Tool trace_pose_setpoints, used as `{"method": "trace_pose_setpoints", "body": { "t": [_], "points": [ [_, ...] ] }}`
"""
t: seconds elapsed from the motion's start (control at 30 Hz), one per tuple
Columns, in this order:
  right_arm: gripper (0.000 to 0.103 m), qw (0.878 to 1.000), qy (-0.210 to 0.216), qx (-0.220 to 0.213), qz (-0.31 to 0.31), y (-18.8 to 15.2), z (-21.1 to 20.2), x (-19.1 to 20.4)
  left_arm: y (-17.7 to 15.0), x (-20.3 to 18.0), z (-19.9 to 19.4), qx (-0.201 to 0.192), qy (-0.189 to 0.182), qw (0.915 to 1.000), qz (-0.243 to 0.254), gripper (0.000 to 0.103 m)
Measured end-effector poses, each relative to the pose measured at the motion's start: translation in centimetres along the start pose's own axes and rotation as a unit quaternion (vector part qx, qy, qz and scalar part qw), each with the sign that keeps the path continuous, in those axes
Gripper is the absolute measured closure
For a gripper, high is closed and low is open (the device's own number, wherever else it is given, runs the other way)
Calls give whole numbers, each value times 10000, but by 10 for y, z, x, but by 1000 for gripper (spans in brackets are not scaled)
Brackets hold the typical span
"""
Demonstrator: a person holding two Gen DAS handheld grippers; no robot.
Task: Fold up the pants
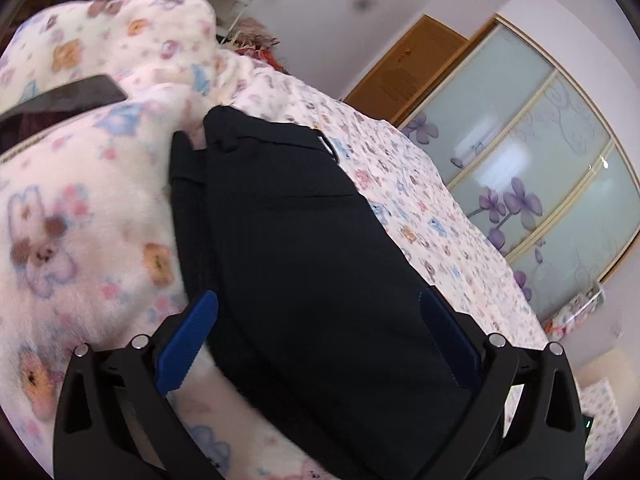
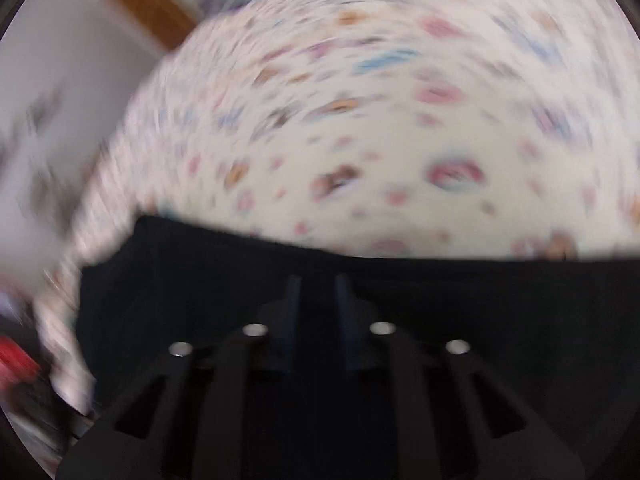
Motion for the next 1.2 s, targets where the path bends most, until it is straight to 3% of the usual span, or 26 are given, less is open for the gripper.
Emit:
{"method": "trace_pose_setpoints", "body": {
  "t": [0.1, 0.13, 0.17, 0.2, 0.27, 0.3, 0.33, 0.4, 0.5, 0.57, 0.67, 0.77, 0.87, 1.0, 1.1, 1.17, 1.2],
  "points": [
    [85, 9994, 121, -322, 47, -2, -25, 0, 2, 2, -4, -15, -189, 9998, -55, 2],
    [63, 9988, 193, -439, -35, -3, -33, 1, 4, 3, -5, -16, -312, 9995, -105, 2],
    [39, 9981, -136, -593, -101, -4, -40, -3, 5, 3, -6, 10, -470, 9988, -164, 2],
    [42, 9955, -652, -688, -60, -4, -43, -14, 9, 4, -7, 42, -684, 9973, -269, 2],
    [41, 9966, -378, -701, 208, -8, -50, -24, 20, 7, -9, 94, -1194, 9914, -519, 2],
    [41, 9962, -97, -795, 327, -14, -59, -25, 30, 12, -10, 121, -1603, 9844, -712, 2],
    [36, 9957, 178, -851, 326, -19, -66, -22, 38, 16, -11, 127, -1774, 9810, -769, 2],
    [26, 9929, 723, -935, 143, -33, -79, -17, 54, 26, -9, 183, -1836, 9800, -744, 2],
    [24, 9877, 1226, -948, -209, -57, -90, -8, 70, 56, -2, 308, -2132, 9685, -1254, 2],
    [24, 9846, 1457, -894, -378, -67, -96, -4, 73, 75, 13, 765, -2273, 9569, -1636, 2],
    [24, 9802, 1665, -862, -633, -83, -91, 2, 74, 81, 26, 1213, -2521, 9450, -1693, 2],
    [19, 9787, 1739, -727, -815, -94, -85, 7, 69, 76, 31, 1525, -2525, 9434, -1517, 2],
    [19, 9797, 1636, -606, -985, -101, -74, 11, 64, 66, 37, 1731, -2316, 9489, -1267, 2],
    [19, 9774, 1745, -609, -1028, -106, -74, 11, 65, 62, 52, 1838, -2143, 9481, -1459, 2],
    [19, 9756, 1860, -664, -959, -108, -76, 7, 69, 67, 61, 1737, -2216, 9448, -1676, 2],
    [15, 9748, 1927, -690, -887, -110, -77, 4, 69, 72, 57, 1490, -2204, 9472, -1791, 21],
    [14, 9744, 1957, -709, -848, -111, -79, 2, 68, 72, 56, 1400, -2110, 9518, -1728, 51]
  ]
}}
Point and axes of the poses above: each gripper's, at about its wrist camera, not at the fingertips, and z roughly the way its jaws point, x to its left, y to its top, the point moved 3 cm from there along z, roughly the way its jaws point, and after that the axes turned 7 degrees about z, right-handed, at the moved point
